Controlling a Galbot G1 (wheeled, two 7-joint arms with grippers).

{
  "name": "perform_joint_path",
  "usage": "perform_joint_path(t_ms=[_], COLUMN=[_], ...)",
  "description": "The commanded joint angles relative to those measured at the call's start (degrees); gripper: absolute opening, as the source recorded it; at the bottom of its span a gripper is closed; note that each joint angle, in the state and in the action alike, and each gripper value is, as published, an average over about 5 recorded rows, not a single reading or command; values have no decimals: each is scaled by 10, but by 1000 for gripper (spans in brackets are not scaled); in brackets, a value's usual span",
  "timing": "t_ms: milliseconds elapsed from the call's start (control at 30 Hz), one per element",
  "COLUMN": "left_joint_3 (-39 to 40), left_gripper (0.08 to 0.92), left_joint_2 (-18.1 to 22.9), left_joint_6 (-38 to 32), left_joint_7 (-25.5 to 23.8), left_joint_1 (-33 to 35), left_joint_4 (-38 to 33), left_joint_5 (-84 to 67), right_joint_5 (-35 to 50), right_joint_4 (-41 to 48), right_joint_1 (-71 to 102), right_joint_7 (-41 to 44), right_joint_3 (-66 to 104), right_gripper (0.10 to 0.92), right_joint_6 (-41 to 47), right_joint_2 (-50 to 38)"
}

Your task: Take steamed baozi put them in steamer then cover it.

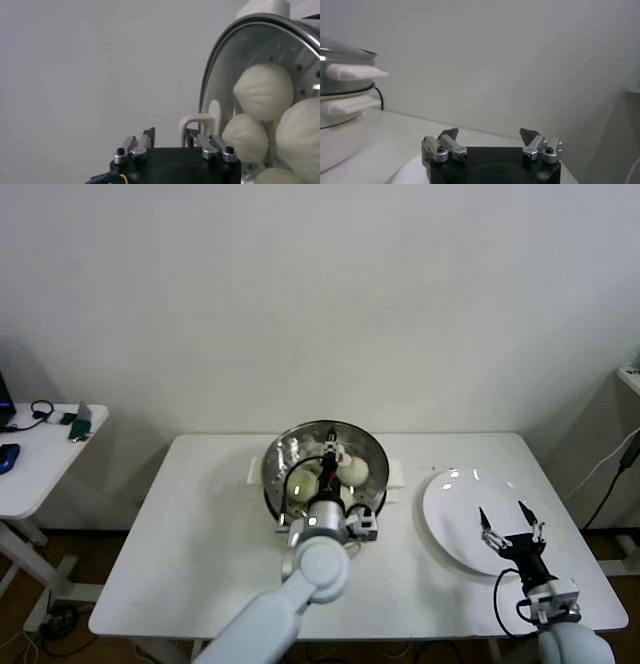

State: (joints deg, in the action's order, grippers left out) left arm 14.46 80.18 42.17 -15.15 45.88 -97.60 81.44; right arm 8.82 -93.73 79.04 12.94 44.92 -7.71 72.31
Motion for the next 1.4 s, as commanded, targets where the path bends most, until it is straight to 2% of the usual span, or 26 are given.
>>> perform_joint_path(t_ms=[33,167,367,500,600,733,900,1033,1167,1400], left_joint_3=[9,1,-9,-35,-83,-164,-276,-391,-474,-516], left_gripper=[467,579,752,813,821,823,823,823,823,823], left_joint_2=[-57,-88,-109,-119,-131,-157,-187,-177,-142,-73], left_joint_6=[20,21,11,-5,-45,-129,-209,-303,-383,-465], left_joint_7=[0,2,2,13,73,168,239,252,239,223], left_joint_1=[6,22,55,90,123,163,217,287,350,409], left_joint_4=[-76,-112,-159,-191,-216,-255,-296,-290,-254,-169], left_joint_5=[-49,-72,-97,-109,-144,-279,-478,-623,-728,-838], right_joint_5=[0,-3,-7,-8,-8,-7,1,11,15,28], right_joint_4=[1,4,8,9,8,4,-6,-21,-31,-43], right_joint_1=[0,-1,-5,-9,-11,-10,-2,10,19,32], right_joint_7=[3,3,3,4,4,6,8,9,9,9], right_joint_3=[2,2,2,1,-1,-6,-9,-11,-13,-18], right_gripper=[823,823,823,823,823,823,823,823,823,823], right_joint_6=[6,8,10,10,10,8,4,4,4,2], right_joint_2=[-1,-2,-3,-4,-5,-6,-6,-6,-3,1])
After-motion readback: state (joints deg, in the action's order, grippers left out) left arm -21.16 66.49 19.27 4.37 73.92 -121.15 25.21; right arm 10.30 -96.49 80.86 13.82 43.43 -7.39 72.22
